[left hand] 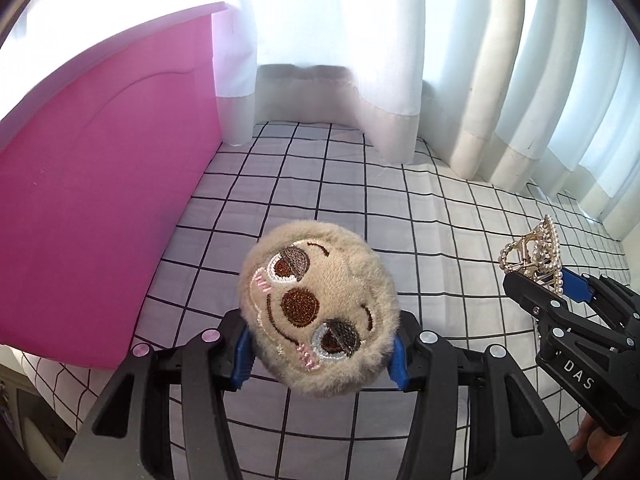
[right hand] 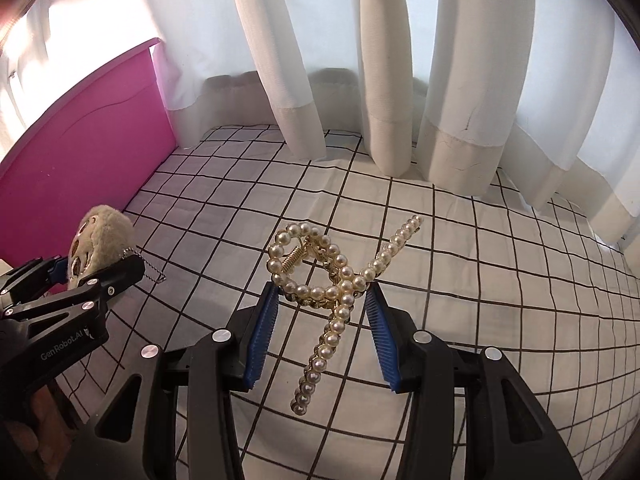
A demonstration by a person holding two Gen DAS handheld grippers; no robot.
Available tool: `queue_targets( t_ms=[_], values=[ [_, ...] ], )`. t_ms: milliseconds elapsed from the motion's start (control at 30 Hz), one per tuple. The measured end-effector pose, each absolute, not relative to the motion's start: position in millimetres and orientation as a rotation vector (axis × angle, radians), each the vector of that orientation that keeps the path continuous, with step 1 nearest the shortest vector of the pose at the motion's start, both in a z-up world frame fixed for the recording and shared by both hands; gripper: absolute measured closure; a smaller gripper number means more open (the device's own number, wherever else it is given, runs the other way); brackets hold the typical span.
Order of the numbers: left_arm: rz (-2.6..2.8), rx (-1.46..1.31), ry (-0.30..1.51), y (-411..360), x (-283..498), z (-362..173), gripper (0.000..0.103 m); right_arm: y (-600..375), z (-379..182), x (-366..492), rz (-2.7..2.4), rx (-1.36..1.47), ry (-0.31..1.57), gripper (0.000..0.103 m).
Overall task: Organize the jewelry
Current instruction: 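Carry the sloth and pearl clip into the pink tub and open both grippers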
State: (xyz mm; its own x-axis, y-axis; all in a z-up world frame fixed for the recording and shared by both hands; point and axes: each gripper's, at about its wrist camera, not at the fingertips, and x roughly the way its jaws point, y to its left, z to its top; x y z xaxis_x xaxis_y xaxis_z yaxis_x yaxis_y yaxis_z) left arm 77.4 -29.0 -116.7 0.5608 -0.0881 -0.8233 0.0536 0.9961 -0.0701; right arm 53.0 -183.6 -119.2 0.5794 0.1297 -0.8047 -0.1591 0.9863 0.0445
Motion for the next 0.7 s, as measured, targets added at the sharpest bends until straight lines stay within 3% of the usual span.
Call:
queue_targets(
  t_ms=[400,700],
  values=[
    [-0.121,-0.081,0.786,-15,66,-1,0.053,-179,-14,27,0.167,-0.074,0.771,0.059],
    [0.027,-0.126,0.67,56,75,64,0.053,-109,53,53,0.339,-0.13,0.632,0.059]
  ],
)
